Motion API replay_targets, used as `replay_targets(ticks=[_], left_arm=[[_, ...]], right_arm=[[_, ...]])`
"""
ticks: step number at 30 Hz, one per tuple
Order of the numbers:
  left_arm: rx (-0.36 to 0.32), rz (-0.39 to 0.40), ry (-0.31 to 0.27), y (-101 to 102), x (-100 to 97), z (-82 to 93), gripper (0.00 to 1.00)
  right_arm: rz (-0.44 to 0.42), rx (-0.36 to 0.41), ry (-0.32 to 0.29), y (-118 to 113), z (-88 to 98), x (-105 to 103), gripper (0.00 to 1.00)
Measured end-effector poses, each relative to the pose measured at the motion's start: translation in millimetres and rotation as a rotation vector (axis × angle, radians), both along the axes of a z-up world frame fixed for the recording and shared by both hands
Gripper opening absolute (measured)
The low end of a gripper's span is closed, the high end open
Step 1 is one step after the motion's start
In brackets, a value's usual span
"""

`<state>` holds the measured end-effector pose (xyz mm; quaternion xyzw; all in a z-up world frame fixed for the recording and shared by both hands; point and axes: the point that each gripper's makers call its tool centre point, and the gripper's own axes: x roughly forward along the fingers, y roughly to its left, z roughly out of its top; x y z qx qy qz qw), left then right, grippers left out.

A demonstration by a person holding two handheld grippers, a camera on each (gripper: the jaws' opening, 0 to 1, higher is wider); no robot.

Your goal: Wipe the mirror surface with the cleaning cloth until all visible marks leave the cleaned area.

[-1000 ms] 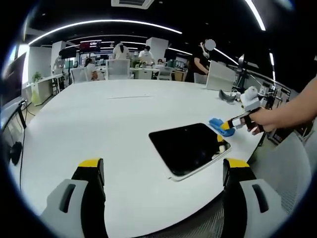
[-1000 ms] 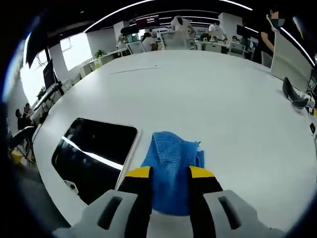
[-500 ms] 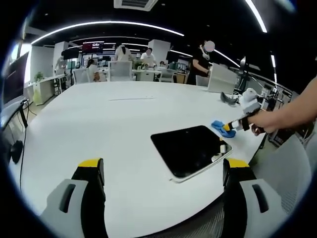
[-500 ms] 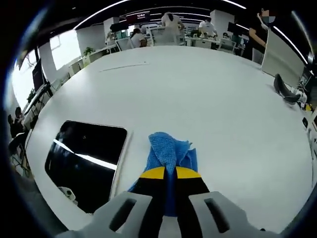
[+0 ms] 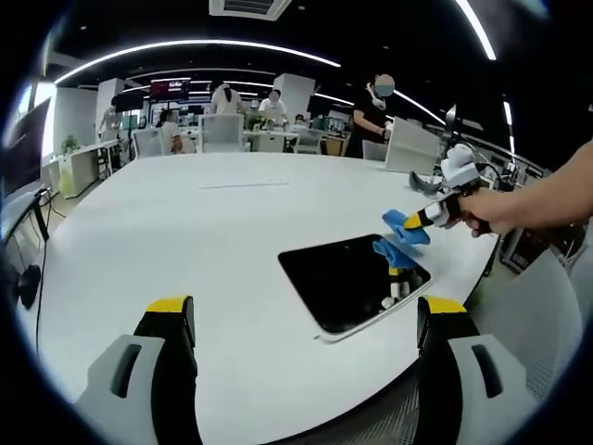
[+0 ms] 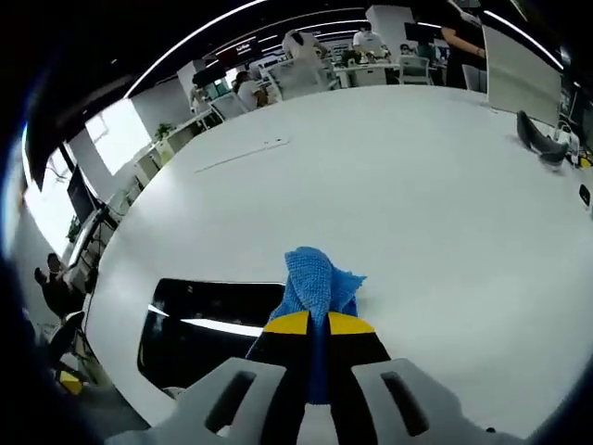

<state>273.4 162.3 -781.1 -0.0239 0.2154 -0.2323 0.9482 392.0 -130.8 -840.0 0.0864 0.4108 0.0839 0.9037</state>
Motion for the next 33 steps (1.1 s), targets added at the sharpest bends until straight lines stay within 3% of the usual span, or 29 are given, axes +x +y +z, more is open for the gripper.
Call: replay_targets(ticks=[5, 8, 20, 33], left_arm=[[0.003, -0.007, 0.001, -1, 0.6, -0.3, 0.99], [0.001, -0.006, 0.001, -1, 0.7, -0.1, 0.99], [0.003, -0.018, 0.003, -2, 1.1, -1.4, 0.99], [0.004, -0.026, 0.014, -3, -1.3, -3.1, 0.99]], right_arm=[[0.050, -0.012, 0.024, 28, -9.5, 5, 0.00], [0.027, -0.093, 0.025, 26, -18.5, 8, 0.00], [0.019, -0.077, 0.049, 46, -24.0, 7, 0.00], [0.096, -0.067, 0.063, 102, -24.7, 12, 0.00]])
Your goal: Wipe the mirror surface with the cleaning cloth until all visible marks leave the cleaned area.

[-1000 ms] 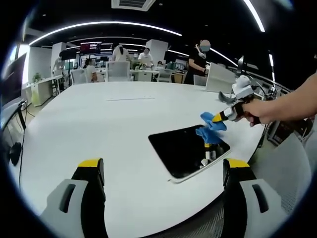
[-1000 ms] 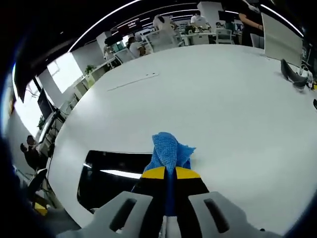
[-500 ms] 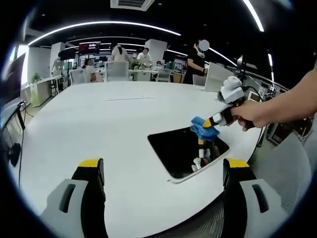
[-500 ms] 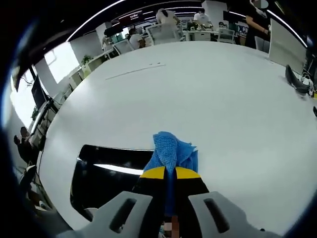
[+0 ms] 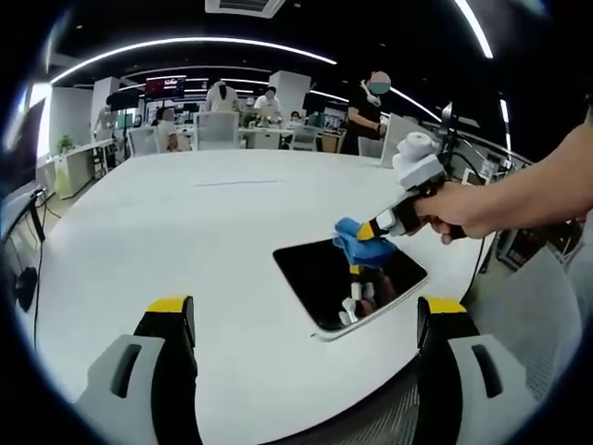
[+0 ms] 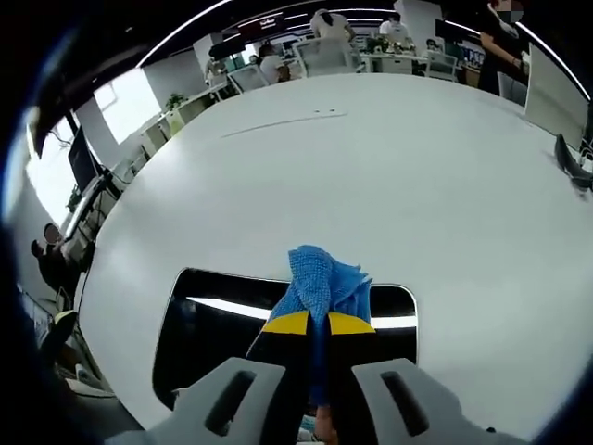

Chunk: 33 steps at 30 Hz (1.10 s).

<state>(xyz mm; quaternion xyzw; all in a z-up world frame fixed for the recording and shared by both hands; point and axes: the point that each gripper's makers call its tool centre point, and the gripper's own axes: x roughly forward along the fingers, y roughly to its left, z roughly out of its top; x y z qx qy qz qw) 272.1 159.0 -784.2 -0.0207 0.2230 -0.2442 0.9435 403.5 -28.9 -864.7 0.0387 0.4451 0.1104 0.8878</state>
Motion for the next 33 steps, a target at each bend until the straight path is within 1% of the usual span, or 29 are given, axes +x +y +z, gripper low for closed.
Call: replay_targets(ticks=[3, 12, 19, 26, 31, 33], left_arm=[[0.008, -0.006, 0.003, -1, -0.8, -0.8, 0.99], [0.013, -0.007, 0.006, -1, -1.6, -1.1, 0.99], [0.015, -0.010, 0.007, 0, -1.6, -2.3, 0.99], [0.020, -0.011, 0.011, 0, -1.7, -4.3, 0.99], [0.018, -0.008, 0.014, 1, -1.7, -4.5, 0.99], [0.023, -0.013, 0.017, 0, -2.1, -5.4, 0.99]], right_arm=[[0.028, 0.007, 0.004, 16, 0.1, -1, 0.00], [0.075, 0.022, 0.016, 51, 0.4, 1, 0.00], [0.127, 0.033, 0.023, 83, 0.8, 2, 0.00], [0.159, 0.050, 0.033, 107, 0.8, 4, 0.00], [0.177, 0.056, 0.036, 120, 0.9, 4, 0.00], [0.183, 0.050, 0.032, 120, 0.5, 5, 0.00]])
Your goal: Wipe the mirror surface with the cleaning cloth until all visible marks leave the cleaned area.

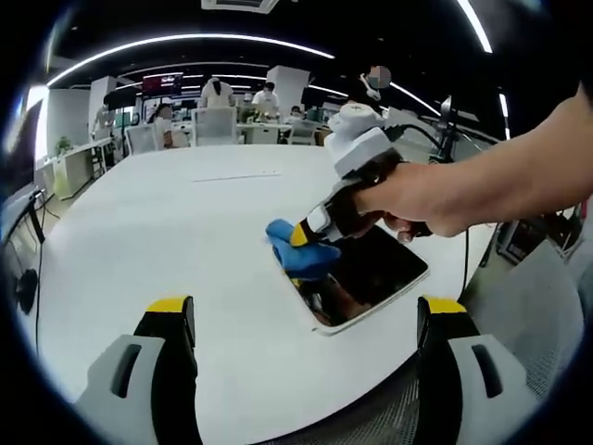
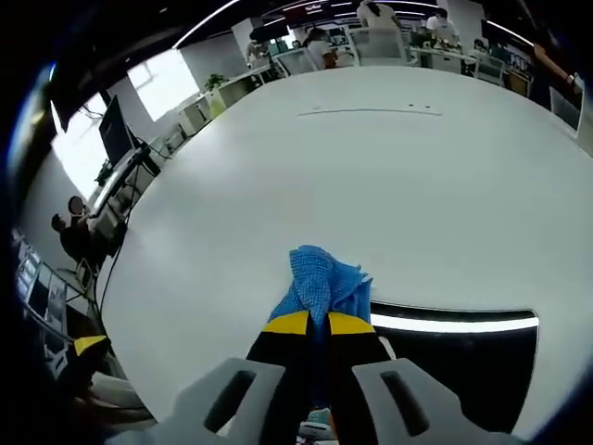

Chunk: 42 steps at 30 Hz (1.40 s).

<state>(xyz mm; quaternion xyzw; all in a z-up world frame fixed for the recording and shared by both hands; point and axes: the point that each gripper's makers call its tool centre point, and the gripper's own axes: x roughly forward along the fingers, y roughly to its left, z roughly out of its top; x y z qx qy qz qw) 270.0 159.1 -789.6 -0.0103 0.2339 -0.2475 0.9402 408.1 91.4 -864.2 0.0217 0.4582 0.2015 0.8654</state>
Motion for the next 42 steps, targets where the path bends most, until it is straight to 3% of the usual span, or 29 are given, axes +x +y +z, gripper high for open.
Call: replay_targets(ticks=[15, 42], left_arm=[[0.005, -0.008, -0.002, -2, -0.3, 0.2, 0.99], [0.006, -0.016, 0.000, -3, -1.0, -0.2, 0.99]], right_arm=[[0.013, 0.014, -0.010, 2, 1.4, 1, 0.00], [0.050, 0.028, 0.034, 4, 0.5, -38, 0.00]])
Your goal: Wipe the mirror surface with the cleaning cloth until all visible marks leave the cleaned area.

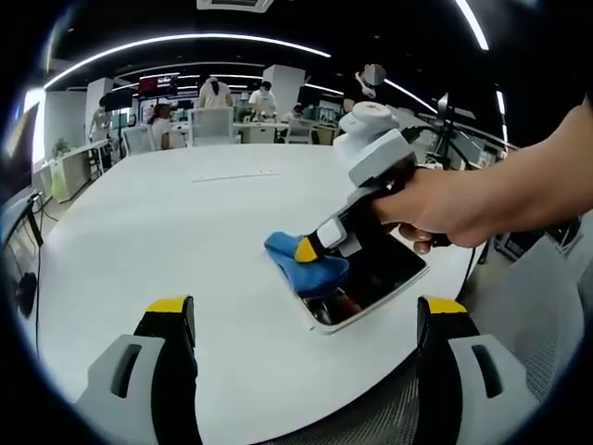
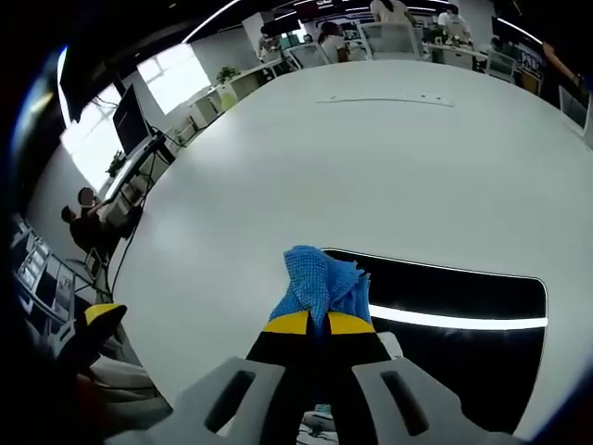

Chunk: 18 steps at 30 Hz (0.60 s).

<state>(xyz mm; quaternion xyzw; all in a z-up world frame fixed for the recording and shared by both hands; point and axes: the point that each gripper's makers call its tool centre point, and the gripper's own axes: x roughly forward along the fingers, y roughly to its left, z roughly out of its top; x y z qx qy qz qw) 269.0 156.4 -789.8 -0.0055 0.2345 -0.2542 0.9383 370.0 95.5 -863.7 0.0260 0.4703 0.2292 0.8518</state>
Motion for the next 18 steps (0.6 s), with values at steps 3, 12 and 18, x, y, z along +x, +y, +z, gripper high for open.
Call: replay_targets(ticks=[3, 12, 18], left_arm=[[0.002, 0.000, 0.001, 0.1, 0.1, -0.3, 0.99], [0.008, -0.007, 0.006, -0.9, -1.2, -1.2, 0.99], [0.008, -0.005, 0.006, -0.3, -1.2, -1.0, 0.99]], right_arm=[[0.009, -0.002, 0.006, 1.0, 0.1, -4.0, 0.00], [0.039, -0.005, -0.012, 1.1, -0.5, -4.7, 0.00], [0.038, -0.009, -0.014, -2.3, -0.2, -4.1, 0.00]])
